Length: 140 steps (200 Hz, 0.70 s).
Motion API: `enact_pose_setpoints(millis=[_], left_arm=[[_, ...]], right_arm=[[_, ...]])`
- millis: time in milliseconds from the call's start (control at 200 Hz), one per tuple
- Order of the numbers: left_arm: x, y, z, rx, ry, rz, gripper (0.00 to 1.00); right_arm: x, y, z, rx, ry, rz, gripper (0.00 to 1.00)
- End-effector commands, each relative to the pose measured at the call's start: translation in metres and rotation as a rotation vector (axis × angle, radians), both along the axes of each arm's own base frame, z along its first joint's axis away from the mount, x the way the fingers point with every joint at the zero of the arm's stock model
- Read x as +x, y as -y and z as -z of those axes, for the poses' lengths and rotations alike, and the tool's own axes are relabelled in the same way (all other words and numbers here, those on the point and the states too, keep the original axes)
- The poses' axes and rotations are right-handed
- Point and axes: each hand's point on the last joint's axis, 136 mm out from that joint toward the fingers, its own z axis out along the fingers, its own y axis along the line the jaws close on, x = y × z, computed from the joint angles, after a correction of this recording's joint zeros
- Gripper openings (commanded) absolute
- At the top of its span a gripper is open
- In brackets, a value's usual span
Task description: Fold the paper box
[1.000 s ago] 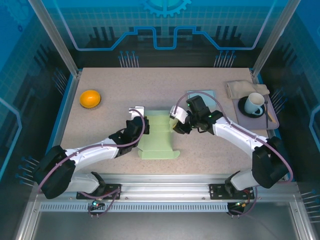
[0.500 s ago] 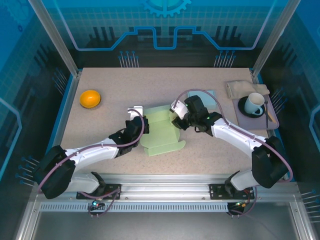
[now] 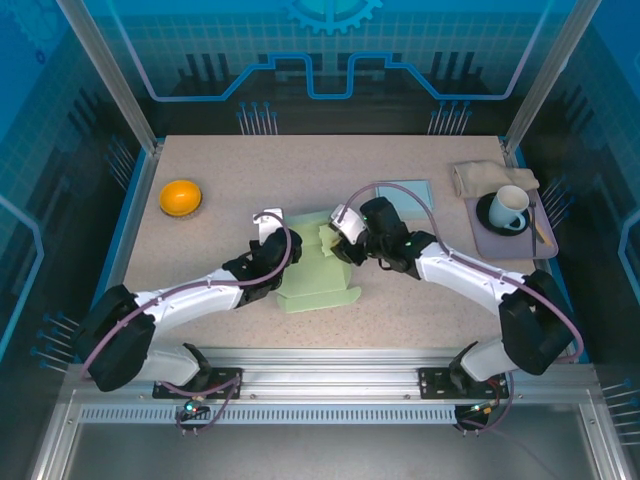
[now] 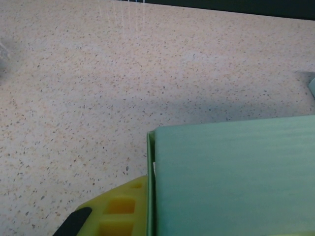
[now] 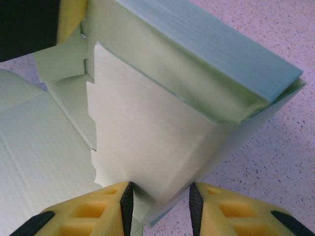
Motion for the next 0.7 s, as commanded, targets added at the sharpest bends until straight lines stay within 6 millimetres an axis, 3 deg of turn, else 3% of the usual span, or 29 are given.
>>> enact_pose_setpoints(millis=[0,440,695], left_arm=[[0.0,0.022,-0.009,-0.086,-0.001,0.041,0.06],[-0.016,0.018,-0.003,-0.094,-0.089,0.028,0.06],[-0.03,0.002,-0.004,0.03,-0.226,-0.011,0.07]], right_arm=[[0.006,-0.027,-0.012,0.062,0.055,0.008,0.38],[0.029,-0.05,-0.008,0.193,0.079,0.026,0.42],[0.053,-0.048,0.016,0.219,0.075,0.109,0.4]])
